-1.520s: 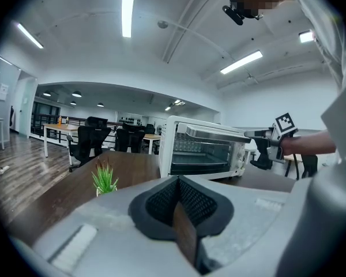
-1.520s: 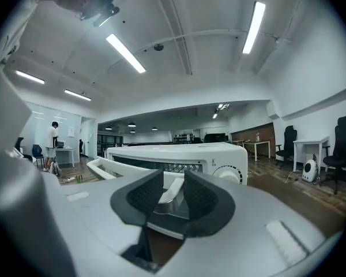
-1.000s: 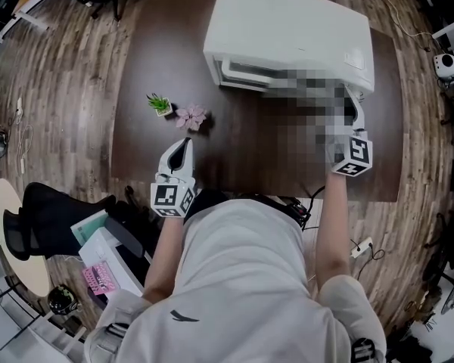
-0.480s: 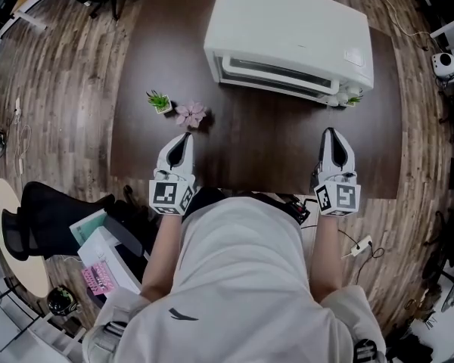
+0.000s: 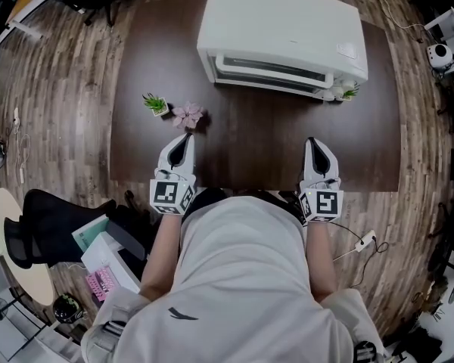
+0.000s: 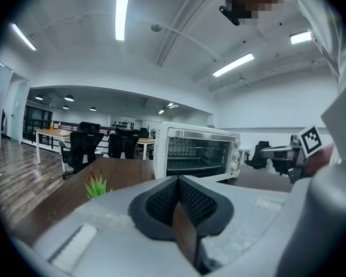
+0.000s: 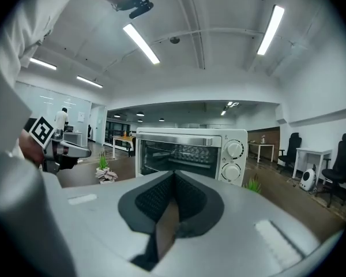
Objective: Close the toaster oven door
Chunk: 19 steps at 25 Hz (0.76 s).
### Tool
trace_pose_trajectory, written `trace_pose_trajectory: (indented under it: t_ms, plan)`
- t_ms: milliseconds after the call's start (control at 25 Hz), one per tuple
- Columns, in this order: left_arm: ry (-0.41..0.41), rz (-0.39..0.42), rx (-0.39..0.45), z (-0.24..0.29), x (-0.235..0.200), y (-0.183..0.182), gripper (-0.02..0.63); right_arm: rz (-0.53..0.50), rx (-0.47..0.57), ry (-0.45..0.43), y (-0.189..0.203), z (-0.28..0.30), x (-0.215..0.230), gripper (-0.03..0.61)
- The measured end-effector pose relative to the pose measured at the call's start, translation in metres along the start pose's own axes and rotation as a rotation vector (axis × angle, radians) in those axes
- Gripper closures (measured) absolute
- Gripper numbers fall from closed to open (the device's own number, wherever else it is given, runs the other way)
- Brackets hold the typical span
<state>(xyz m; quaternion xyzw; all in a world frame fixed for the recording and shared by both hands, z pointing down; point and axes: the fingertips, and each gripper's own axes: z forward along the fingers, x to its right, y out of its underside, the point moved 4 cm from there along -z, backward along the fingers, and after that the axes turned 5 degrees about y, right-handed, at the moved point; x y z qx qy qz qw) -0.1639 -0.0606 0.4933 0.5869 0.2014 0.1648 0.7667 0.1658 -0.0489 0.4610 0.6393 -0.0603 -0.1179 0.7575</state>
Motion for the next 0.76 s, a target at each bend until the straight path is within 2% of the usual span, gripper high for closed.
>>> trace_pose_trajectory:
  t_ms: [760]
  plan:
    - [-0.003, -0.002, -0.001, 0.0061, 0.0019, 0.0006, 0.609, 0.008, -0.002, -0.017, 0.0008, 0.0066, 0.0010, 0.580]
